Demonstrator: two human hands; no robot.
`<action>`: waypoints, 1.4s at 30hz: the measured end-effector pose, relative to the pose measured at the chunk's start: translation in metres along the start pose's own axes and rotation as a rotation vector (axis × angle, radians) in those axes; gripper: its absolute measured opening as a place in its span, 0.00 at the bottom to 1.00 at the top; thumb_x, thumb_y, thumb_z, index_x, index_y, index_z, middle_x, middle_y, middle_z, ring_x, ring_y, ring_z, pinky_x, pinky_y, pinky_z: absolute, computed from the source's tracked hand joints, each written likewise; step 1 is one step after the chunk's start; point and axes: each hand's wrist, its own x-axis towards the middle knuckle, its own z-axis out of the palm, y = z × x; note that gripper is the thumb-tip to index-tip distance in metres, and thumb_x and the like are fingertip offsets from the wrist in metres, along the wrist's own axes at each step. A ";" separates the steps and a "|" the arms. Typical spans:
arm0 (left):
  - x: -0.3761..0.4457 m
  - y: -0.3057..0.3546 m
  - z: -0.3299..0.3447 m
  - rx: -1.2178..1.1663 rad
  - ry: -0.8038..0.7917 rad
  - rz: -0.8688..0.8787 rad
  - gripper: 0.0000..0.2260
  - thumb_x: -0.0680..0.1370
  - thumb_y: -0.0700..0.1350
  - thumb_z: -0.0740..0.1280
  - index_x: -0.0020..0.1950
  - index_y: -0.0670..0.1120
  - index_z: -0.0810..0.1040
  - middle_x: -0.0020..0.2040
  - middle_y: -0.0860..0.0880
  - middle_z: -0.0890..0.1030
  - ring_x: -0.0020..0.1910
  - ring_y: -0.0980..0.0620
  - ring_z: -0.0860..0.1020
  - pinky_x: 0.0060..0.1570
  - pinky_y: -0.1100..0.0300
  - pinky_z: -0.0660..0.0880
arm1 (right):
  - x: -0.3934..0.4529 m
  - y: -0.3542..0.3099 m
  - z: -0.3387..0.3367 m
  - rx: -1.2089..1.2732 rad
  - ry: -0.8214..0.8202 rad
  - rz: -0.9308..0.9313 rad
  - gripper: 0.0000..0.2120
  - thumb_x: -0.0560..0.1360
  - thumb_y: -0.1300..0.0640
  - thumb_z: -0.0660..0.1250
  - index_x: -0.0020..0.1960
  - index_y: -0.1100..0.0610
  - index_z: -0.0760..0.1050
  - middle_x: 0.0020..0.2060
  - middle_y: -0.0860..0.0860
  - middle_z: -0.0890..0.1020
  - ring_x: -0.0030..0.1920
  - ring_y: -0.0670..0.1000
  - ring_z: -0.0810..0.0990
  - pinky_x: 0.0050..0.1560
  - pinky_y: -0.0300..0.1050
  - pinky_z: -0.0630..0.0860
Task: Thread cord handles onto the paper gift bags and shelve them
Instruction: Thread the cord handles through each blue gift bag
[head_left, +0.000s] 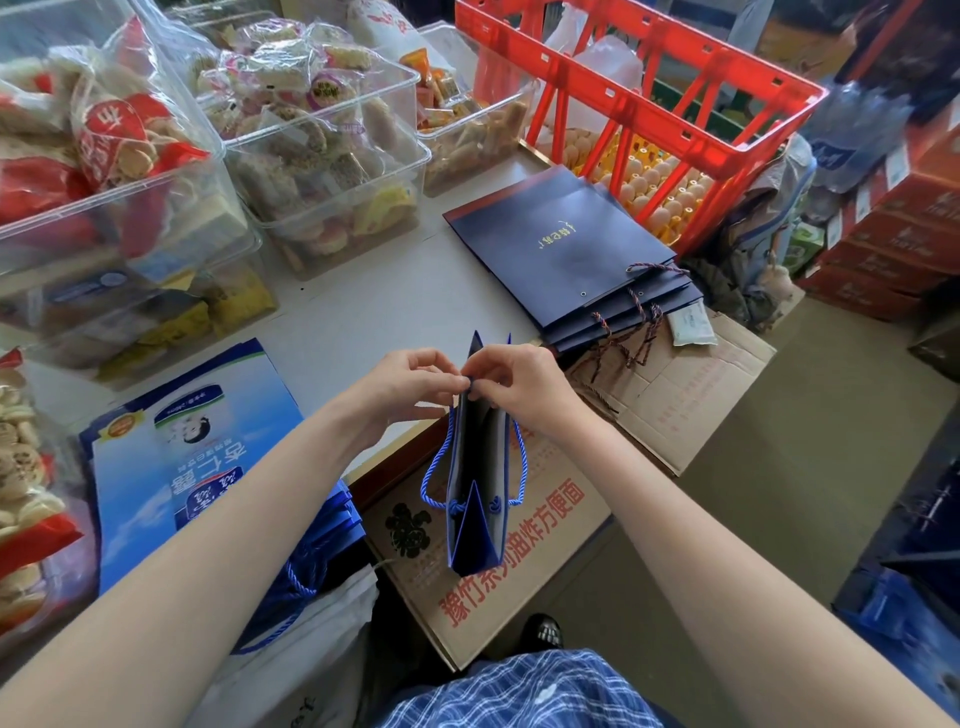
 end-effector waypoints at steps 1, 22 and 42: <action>0.000 0.000 -0.002 0.007 -0.006 -0.012 0.03 0.74 0.42 0.70 0.42 0.45 0.76 0.40 0.48 0.79 0.41 0.55 0.78 0.44 0.62 0.77 | 0.000 0.000 -0.001 -0.003 -0.007 -0.009 0.07 0.72 0.64 0.69 0.49 0.58 0.81 0.38 0.46 0.81 0.40 0.44 0.80 0.46 0.35 0.77; 0.007 -0.010 0.001 -0.063 -0.035 0.053 0.03 0.73 0.41 0.70 0.45 0.42 0.81 0.42 0.48 0.81 0.44 0.56 0.79 0.48 0.65 0.77 | -0.006 0.009 -0.007 0.121 -0.002 0.004 0.06 0.70 0.57 0.74 0.46 0.56 0.81 0.38 0.47 0.84 0.39 0.43 0.82 0.44 0.36 0.78; 0.002 -0.005 0.003 0.475 0.074 0.410 0.04 0.76 0.41 0.67 0.41 0.47 0.77 0.36 0.55 0.77 0.35 0.62 0.75 0.39 0.72 0.70 | 0.002 0.004 -0.013 0.062 -0.079 0.008 0.11 0.72 0.66 0.68 0.42 0.51 0.80 0.33 0.48 0.84 0.38 0.45 0.84 0.49 0.44 0.79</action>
